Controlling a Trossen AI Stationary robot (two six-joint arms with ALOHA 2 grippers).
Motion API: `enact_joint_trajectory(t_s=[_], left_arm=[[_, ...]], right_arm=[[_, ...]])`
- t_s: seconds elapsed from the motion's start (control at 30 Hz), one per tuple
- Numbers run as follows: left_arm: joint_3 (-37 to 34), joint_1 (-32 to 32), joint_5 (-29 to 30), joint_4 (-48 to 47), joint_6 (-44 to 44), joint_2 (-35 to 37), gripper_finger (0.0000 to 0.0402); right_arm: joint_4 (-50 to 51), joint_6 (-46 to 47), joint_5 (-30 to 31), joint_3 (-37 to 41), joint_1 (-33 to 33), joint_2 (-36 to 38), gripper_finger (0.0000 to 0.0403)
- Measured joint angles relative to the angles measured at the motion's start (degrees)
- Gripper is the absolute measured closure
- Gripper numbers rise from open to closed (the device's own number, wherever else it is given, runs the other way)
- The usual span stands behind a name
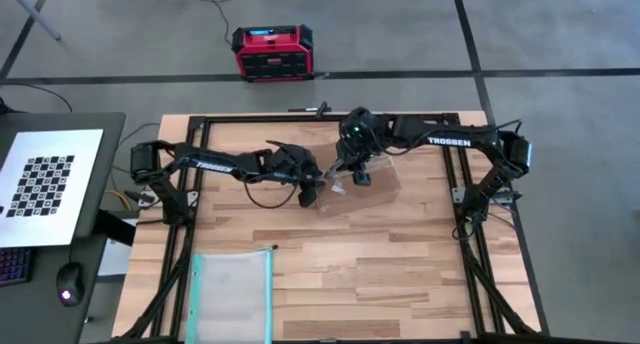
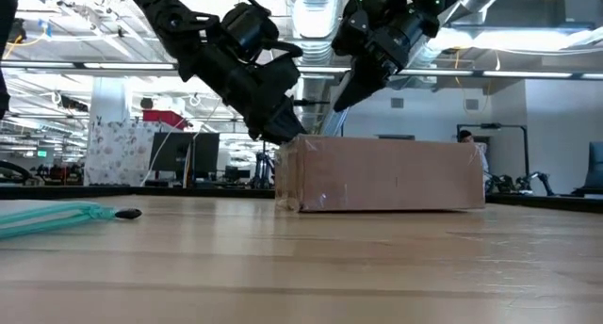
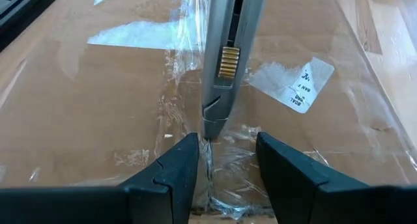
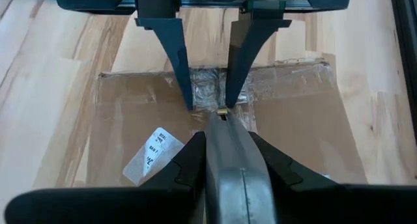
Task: Unpack boxes
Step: Open the cardboard box using the gray cutter
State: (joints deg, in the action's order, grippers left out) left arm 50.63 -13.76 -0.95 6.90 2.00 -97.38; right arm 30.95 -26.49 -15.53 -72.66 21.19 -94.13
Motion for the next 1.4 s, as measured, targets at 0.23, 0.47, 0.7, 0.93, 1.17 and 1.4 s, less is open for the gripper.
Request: enact_joint_trajectory(t_s=[0.23, 0.47, 0.7, 0.93, 1.17, 1.4], left_arm=[[0.0, 0.0, 0.2, -1.2, -0.3, 0.0, 0.0258], [-0.3, 0.0, 0.9, -2.4, -0.3, 0.0, 0.0258], [-0.3, 0.0, 0.6, -2.3, -0.7, 0.0, 0.0258], [-0.2, 0.0, 0.4, -3.0, -0.8, 0.0, 0.0258], [-0.1, 0.0, 0.4, -3.2, -0.7, 0.0, 0.0258], [0.0, 0.0, 0.3, -3.3, -0.8, 0.0, 0.0258]], right_arm=[[5.8, -0.4, -0.2, -3.4, 1.6, -0.1, 0.0330], [14.5, -2.3, 0.4, -5.5, 5.2, 0.1, 0.0330], [18.2, -3.1, -0.1, -5.4, 8.0, 0.4, 0.0330], [23.5, -5.5, 1.7, -5.4, 10.2, 1.3, 0.0330], [27.3, -6.5, 2.4, -5.3, 13.6, 4.0, 0.0330], [31.1, -8.5, 2.6, -5.3, 17.3, 5.7, 0.0330]])
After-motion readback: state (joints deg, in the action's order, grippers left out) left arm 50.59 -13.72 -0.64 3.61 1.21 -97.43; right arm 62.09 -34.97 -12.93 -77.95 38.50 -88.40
